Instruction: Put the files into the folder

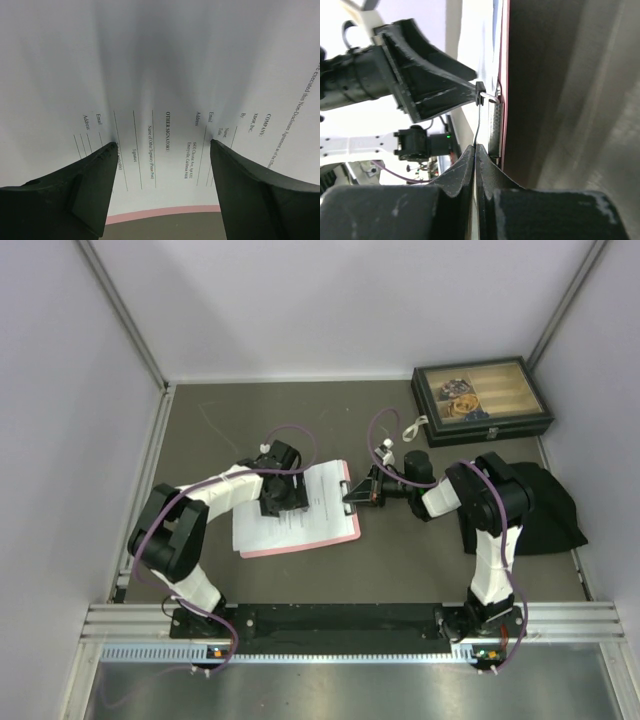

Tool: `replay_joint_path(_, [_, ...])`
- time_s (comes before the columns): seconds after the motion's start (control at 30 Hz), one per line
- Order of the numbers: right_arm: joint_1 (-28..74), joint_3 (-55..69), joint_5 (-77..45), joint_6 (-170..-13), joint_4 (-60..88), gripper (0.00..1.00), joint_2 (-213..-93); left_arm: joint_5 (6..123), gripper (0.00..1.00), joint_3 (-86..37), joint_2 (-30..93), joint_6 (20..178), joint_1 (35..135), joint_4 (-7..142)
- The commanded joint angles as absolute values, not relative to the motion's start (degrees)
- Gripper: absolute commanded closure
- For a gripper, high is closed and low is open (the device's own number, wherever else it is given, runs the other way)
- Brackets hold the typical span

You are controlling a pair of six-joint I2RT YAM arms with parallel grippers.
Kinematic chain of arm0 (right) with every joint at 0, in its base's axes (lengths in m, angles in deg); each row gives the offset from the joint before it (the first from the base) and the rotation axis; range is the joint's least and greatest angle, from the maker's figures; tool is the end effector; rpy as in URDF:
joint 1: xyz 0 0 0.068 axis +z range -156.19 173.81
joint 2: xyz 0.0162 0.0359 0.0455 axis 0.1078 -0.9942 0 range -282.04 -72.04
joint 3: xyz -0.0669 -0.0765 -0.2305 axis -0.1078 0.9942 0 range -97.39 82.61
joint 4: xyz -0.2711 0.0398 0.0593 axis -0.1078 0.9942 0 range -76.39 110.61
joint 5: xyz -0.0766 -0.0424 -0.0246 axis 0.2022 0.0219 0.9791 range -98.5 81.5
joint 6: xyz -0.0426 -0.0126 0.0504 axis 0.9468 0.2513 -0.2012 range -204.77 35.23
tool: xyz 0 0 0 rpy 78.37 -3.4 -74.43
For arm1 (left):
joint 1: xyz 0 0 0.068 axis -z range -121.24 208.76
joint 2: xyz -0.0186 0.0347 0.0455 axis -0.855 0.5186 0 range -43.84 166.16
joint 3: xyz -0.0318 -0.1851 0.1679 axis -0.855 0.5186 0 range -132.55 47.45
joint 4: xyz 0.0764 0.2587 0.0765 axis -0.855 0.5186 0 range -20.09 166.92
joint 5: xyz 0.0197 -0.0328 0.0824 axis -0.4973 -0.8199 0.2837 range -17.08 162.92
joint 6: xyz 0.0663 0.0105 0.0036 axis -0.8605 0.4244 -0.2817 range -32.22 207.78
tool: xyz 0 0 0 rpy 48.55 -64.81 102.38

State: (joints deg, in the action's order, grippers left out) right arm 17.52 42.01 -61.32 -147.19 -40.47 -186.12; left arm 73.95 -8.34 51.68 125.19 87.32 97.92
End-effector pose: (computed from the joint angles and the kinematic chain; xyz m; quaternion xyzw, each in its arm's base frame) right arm 0.3053 0.1807 0.0623 -0.0003 0.7748 0.6186 0.1302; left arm 0.2937 -0.1587 0.1133 -0.0774 0.9781 -0.0976 0.1667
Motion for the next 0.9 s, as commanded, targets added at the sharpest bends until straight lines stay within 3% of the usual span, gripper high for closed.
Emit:
replay_joint_path(0.0, [18.8,40.2,-62.8,-143.4,-40.4,1.0,-185.9,62.3,0.22,-5.5,56.6,128.6,91.0,89.5])
replay_joint_path(0.53, [17.0,42.3,-62.0,-143.4,-42.5,1.0,-187.9,64.7,0.09,-11.3,48.5,125.1,91.5,97.9])
replay_joint_path(0.63, [16.7,42.3,-62.2,-142.1,-40.8,1.0,-187.9,66.3,0.02,-13.4,44.7,124.3,91.5,100.9])
replay_joint_path(0.87, [16.8,41.7,-62.3,-141.6,-40.4,1.0,-188.3,81.7,0.02,-16.8,38.3,122.9,90.5,112.6])
